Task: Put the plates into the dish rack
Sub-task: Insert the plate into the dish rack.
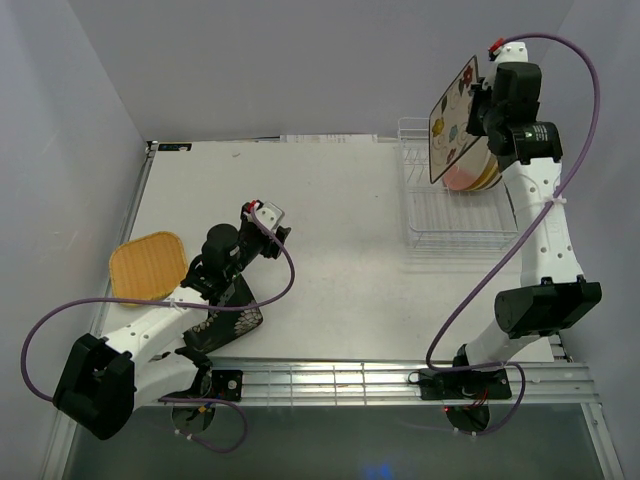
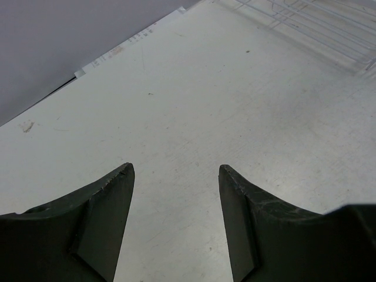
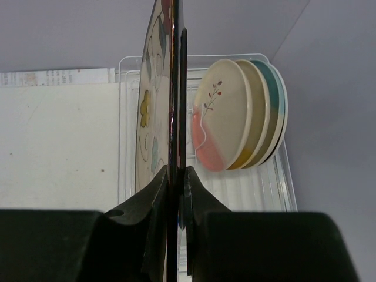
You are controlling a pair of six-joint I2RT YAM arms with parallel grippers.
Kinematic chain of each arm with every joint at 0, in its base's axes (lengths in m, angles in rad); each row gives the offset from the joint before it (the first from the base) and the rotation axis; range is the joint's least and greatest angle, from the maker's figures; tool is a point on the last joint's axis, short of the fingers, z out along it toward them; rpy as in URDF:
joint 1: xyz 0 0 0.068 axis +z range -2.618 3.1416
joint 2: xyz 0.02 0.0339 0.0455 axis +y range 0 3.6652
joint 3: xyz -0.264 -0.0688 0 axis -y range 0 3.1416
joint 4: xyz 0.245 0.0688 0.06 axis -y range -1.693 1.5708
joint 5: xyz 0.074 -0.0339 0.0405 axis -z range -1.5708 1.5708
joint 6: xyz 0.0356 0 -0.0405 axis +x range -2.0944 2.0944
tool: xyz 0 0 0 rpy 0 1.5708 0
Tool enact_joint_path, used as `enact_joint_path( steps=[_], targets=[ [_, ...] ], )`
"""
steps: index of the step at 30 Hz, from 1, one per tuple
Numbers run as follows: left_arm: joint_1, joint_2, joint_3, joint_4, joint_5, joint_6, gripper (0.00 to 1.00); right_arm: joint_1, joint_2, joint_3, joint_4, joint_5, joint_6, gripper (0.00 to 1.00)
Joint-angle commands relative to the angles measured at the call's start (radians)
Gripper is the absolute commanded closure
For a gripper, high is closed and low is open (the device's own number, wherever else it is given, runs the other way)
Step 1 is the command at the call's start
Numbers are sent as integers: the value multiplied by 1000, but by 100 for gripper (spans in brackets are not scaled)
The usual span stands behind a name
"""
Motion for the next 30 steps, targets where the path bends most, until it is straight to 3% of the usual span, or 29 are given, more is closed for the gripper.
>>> enact_joint_path(
  steps=[1, 16, 30],
  targets=[
    [6, -18, -10, 17, 15, -10, 30, -44, -21, 106, 188, -64, -9, 92],
    [6, -29, -19, 17, 31, -15, 31, -107, 74, 32, 317, -100, -130, 92],
    [4, -18, -17, 11, 34, -18, 31, -107, 111, 31, 392, 29, -183, 92]
  ],
)
